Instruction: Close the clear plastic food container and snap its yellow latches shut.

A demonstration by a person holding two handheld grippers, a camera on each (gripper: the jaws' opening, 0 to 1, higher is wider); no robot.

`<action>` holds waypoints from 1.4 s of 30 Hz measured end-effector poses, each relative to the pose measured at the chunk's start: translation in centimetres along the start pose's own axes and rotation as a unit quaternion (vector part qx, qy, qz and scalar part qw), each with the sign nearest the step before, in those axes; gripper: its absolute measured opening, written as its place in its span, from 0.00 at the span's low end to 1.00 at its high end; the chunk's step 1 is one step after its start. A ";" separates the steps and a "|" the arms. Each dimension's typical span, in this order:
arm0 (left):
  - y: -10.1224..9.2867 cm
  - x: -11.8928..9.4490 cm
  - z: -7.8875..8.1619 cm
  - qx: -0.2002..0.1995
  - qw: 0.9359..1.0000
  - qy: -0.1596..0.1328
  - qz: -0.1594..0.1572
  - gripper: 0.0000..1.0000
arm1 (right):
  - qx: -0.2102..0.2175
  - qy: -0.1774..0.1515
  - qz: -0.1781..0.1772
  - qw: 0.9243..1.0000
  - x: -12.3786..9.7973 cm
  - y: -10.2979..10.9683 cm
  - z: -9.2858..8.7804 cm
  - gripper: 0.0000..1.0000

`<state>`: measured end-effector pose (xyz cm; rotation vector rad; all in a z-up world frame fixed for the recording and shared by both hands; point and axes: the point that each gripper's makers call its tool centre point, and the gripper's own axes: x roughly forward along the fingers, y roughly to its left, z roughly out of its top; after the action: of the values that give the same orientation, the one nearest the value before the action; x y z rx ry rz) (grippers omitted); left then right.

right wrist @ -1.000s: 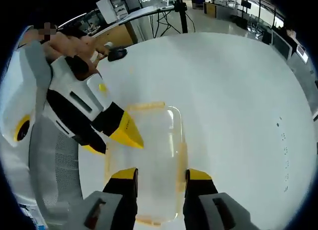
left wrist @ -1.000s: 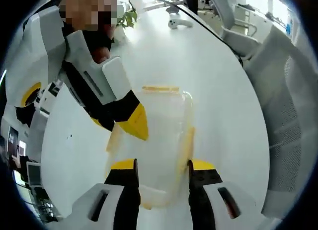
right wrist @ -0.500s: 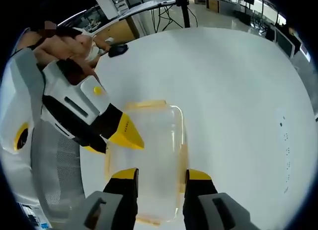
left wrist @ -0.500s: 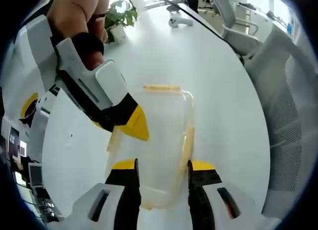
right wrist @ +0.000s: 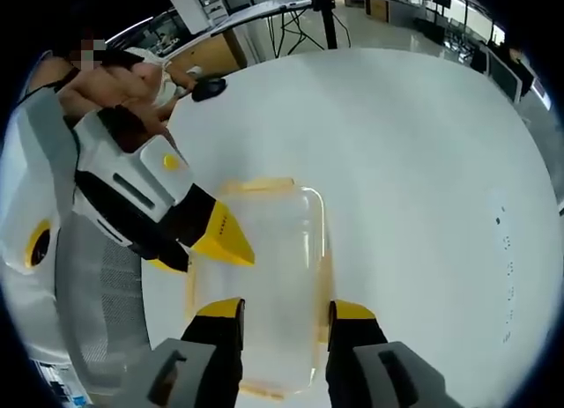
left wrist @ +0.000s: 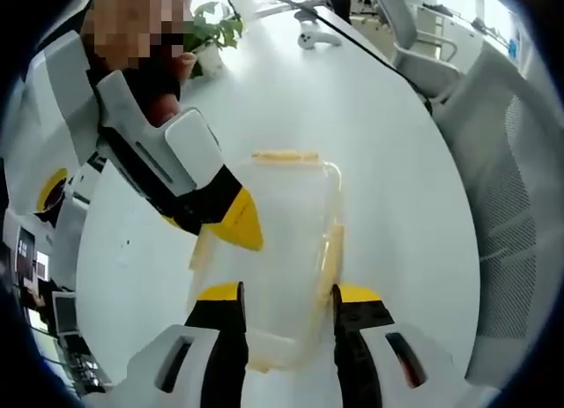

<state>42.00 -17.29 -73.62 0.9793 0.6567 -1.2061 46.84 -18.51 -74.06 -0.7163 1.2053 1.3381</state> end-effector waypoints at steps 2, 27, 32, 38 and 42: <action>0.0 0.0 0.0 0.000 1.000 -0.002 0.000 0.34 | -0.005 0.002 -0.004 1.000 0.0 0.0 0.0 0.34; 0.0 0.0 1.0 -0.003 1.000 -0.009 -0.027 0.42 | -0.007 -0.014 -0.028 0.999 -1.8 0.1 -0.9 0.39; 0.1 -0.1 0.6 -0.003 1.000 -0.001 -0.030 0.44 | -0.006 -0.010 -0.033 0.999 -2.0 0.0 -1.4 0.40; 0.3 -0.3 0.4 -0.002 0.999 -0.002 -0.034 0.48 | -0.010 -0.005 -0.033 0.999 -2.1 0.4 -2.1 0.43; 0.7 -0.4 0.4 -0.007 0.999 -0.002 -0.036 0.49 | -0.015 -0.003 -0.035 0.999 -2.2 0.8 -2.5 0.44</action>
<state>42.54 -17.41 -72.89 0.9474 0.7012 -1.2647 45.91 -21.45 -72.55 -0.7685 1.1474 1.3005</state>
